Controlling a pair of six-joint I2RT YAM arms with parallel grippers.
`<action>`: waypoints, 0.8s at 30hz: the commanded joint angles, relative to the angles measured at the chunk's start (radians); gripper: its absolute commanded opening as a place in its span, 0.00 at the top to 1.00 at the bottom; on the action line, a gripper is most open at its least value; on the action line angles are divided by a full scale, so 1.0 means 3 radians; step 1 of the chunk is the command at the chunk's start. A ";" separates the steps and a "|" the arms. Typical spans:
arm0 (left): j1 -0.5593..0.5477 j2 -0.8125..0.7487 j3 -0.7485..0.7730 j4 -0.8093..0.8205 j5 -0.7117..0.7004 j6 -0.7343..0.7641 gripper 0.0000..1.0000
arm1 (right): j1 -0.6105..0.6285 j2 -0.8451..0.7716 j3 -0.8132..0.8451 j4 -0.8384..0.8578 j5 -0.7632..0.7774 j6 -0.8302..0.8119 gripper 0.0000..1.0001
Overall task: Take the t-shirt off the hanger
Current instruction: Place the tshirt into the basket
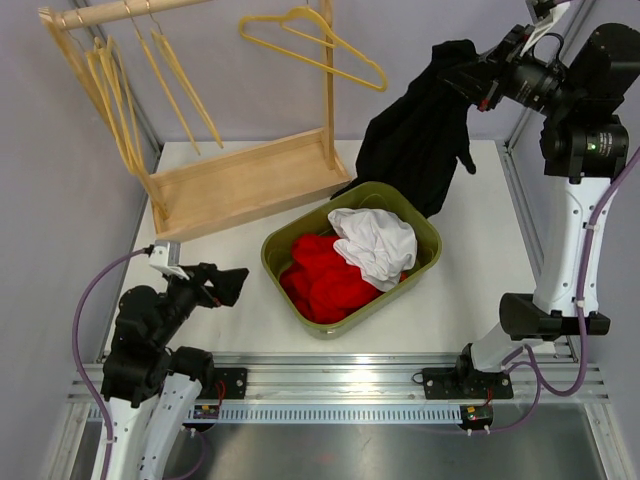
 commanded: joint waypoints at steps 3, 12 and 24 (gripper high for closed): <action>-0.0012 -0.0042 -0.0045 0.0607 0.0511 -0.0033 0.01 | 0.0124 0.0205 0.0213 0.1068 -0.0646 0.1279 1.00; -0.0022 0.0728 -0.0127 0.2262 0.1258 -0.0594 0.01 | 0.0451 0.0302 0.0622 0.2074 -0.0979 0.2255 1.00; -0.1959 0.2703 0.0961 0.2892 -0.0239 0.0734 0.01 | 0.0492 0.0272 0.0566 0.3232 -0.1138 0.3290 1.00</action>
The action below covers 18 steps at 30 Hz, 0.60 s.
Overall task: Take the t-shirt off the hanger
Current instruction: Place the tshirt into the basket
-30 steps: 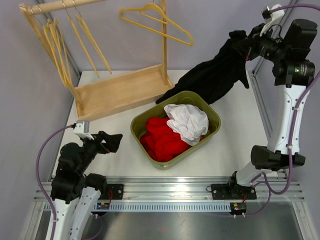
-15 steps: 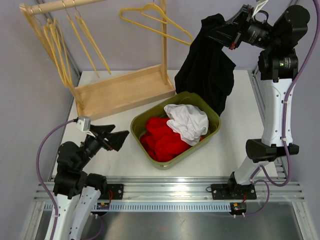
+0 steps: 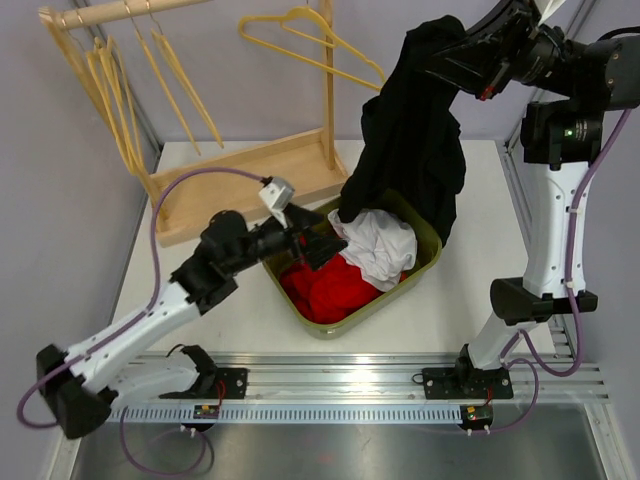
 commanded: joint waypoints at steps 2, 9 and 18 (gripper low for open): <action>-0.0235 0.0691 0.0557 0.0735 -0.0567 0.0754 0.01 | 0.0034 -0.0177 -0.0049 0.0743 -0.0021 0.0576 1.00; -0.0429 0.1883 0.1621 0.0853 -0.0403 0.0884 0.03 | 0.0034 -0.0320 -0.0234 0.0832 -0.0037 0.0730 1.00; -0.0383 0.1854 0.2132 0.1038 -0.0786 0.0981 1.00 | 0.0029 -0.0469 -0.0336 -0.0158 -0.0185 -0.0168 1.00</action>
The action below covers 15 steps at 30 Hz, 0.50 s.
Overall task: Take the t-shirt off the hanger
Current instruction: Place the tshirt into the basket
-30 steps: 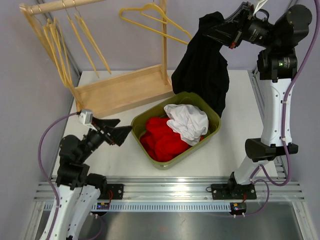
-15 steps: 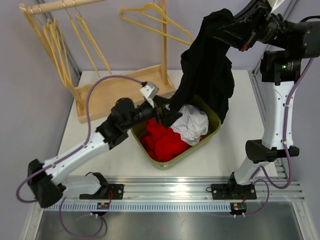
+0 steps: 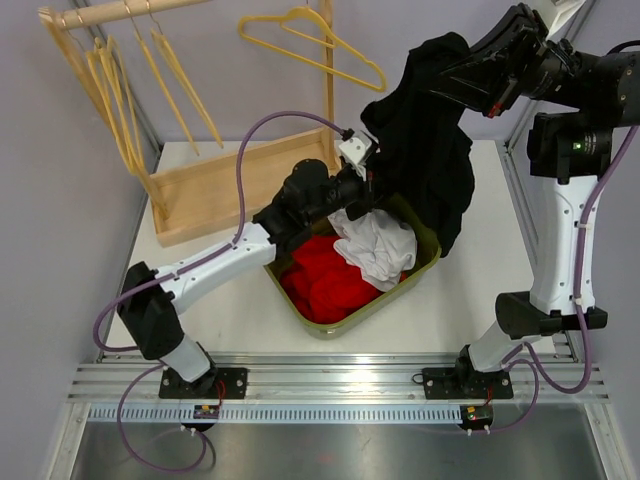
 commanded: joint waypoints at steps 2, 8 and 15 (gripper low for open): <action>0.0086 -0.0421 0.0449 0.0428 -0.0271 0.0163 1.00 | 0.0024 -0.0221 0.0019 -0.1319 0.0030 -0.1223 1.00; 0.0137 -0.0834 0.0802 0.0286 -0.0128 0.0194 1.00 | -0.0048 -0.0476 -0.0502 -0.2242 0.0295 -0.2188 1.00; 0.0148 -0.1234 0.0905 0.0020 -0.0041 0.0168 1.00 | -0.0042 -0.0599 -0.1141 -0.2622 0.0347 -0.2766 0.98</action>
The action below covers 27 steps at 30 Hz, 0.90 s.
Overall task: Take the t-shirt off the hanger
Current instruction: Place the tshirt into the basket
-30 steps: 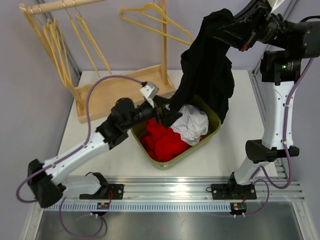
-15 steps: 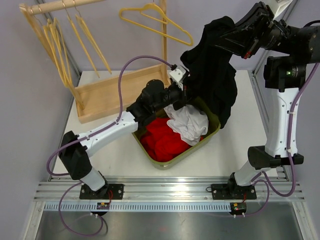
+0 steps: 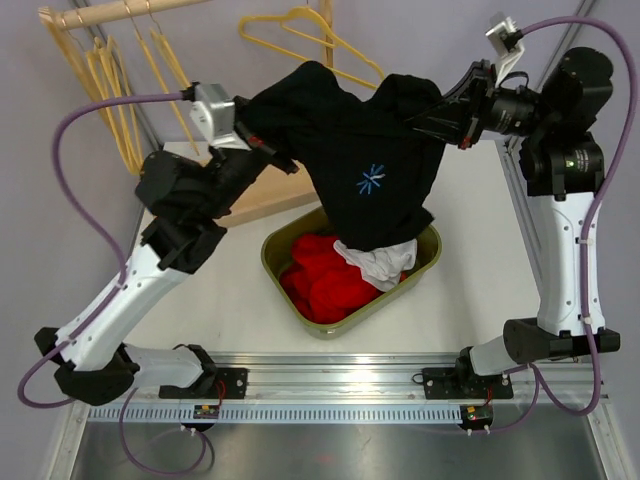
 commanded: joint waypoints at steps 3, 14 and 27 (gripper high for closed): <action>0.0010 -0.0170 0.0246 -0.0087 0.0067 0.0004 1.00 | 0.0020 -0.0059 -0.0404 -0.0752 0.0322 -0.0938 0.98; 0.0107 -0.0283 -0.0561 -0.0226 0.0282 -0.0343 1.00 | 0.0040 -0.0376 -0.1600 -0.1254 0.0977 -0.2038 0.94; 0.0179 -0.0364 -0.2702 0.0454 0.0205 -0.1130 1.00 | 0.0357 -0.0417 -0.2685 -0.1571 0.1604 -0.2693 0.52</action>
